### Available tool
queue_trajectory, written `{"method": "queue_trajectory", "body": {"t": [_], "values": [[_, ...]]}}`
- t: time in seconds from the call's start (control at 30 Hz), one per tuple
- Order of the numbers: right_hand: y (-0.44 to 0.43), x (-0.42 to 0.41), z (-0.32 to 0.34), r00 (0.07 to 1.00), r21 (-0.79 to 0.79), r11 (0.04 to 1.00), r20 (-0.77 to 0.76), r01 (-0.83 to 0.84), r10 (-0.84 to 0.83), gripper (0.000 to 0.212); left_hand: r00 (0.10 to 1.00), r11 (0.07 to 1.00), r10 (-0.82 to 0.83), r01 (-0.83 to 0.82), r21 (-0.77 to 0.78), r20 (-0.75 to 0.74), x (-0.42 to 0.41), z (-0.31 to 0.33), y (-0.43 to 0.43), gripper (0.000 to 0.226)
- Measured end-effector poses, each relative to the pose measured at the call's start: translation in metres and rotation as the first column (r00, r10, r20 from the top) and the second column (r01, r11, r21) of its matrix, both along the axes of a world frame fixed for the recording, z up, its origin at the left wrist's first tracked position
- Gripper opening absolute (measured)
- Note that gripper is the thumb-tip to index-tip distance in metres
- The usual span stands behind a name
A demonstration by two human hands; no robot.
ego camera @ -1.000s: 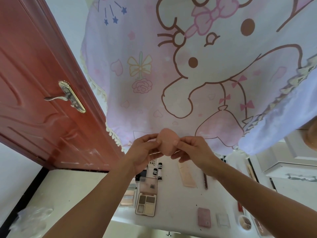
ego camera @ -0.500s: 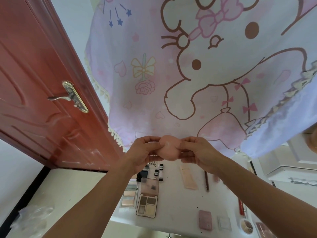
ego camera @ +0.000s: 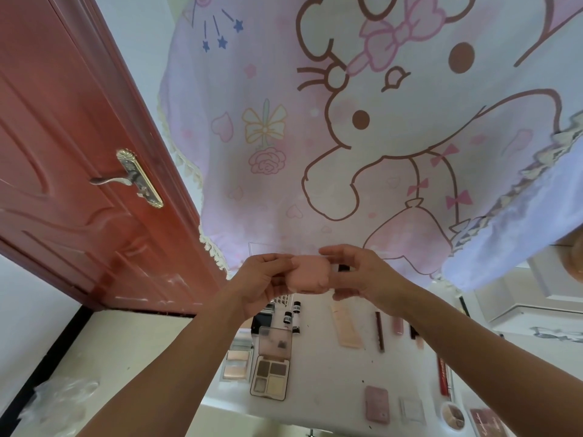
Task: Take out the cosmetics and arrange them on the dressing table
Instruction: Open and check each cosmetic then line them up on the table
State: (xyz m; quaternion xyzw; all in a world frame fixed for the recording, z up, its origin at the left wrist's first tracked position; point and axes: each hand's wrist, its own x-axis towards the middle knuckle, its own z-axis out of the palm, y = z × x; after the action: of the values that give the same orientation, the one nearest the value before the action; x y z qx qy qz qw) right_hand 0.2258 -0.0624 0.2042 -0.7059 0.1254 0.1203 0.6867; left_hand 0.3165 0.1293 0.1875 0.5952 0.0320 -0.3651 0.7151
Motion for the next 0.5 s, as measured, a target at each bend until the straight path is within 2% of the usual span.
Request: {"method": "queue_trajectory", "body": {"t": [0.07,0.17,0.3,0.4,0.5], "values": [[-0.001,0.0,0.004,0.997,-0.112,0.992,0.048,-0.052,0.057,0.051,1.0,1.0,-0.004,0.004,-0.004,-0.011,0.0,0.001,-0.001,0.02],[-0.003,0.002,0.005,0.995,-0.179,0.984,0.095,-0.01,0.028,0.047,1.0,0.998,-0.005,0.005,-0.059,-0.006,-0.001,0.002,-0.002,0.026],[-0.008,0.005,0.0,0.987,-0.13,0.989,0.152,0.072,-0.052,0.043,0.999,0.961,-0.027,0.016,-0.276,-0.035,-0.006,0.008,-0.001,0.043],[-0.01,0.007,0.001,0.987,-0.01,0.998,0.15,0.062,-0.06,0.045,1.0,0.956,-0.012,0.01,-0.292,-0.004,-0.007,0.012,-0.003,0.045],[-0.012,0.009,0.001,0.99,-0.112,0.994,0.138,0.007,0.008,0.044,1.0,0.965,-0.004,0.008,-0.263,0.019,-0.008,0.012,-0.004,0.045]]}}
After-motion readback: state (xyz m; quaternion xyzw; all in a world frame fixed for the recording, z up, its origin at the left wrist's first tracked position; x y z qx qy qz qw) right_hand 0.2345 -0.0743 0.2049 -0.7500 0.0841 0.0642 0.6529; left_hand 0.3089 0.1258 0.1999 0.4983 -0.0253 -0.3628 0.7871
